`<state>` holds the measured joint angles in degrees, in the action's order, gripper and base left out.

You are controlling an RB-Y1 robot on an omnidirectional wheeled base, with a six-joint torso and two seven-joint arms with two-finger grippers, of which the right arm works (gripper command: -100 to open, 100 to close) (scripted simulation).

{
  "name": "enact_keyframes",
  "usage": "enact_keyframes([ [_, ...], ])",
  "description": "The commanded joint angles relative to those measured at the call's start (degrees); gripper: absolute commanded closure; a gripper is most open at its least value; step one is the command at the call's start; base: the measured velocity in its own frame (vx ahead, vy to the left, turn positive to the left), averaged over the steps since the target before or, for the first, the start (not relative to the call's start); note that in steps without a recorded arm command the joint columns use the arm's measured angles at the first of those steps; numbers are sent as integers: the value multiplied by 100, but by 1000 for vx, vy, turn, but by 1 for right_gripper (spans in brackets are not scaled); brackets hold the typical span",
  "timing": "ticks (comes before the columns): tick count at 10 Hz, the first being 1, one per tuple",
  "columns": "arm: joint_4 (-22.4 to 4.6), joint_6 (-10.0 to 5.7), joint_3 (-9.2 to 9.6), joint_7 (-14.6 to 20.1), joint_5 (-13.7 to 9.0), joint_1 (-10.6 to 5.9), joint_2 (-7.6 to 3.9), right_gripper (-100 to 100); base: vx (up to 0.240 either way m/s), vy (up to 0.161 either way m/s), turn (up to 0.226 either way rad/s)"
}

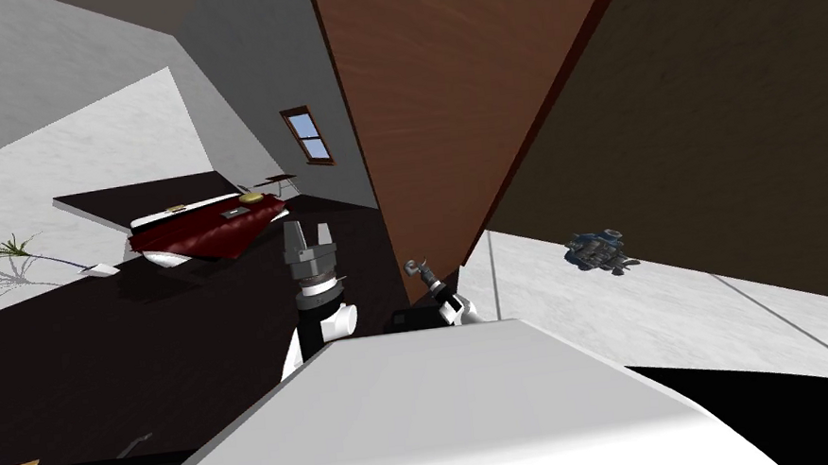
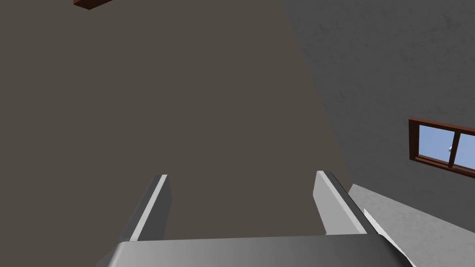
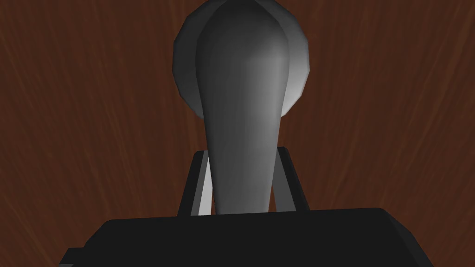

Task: Push the door open

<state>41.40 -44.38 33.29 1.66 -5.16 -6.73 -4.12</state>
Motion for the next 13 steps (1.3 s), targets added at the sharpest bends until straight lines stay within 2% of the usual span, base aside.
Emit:
enact_keyframes([
  [1,50,9,-162,-42,-43,3,-61,100,114,131,-36],
  [7,-33,2,-512,-118,-121,-30,-30,100,86,100,-32],
  [8,-59,0,-626,-143,-147,-41,-13,100,105,140,-74],
  [9,-59,0,-626,-143,-147,-41,-13,100,86,114,-37],
  [13,-143,-7,-982,-220,-226,-75,71,100,98,155,-51],
])
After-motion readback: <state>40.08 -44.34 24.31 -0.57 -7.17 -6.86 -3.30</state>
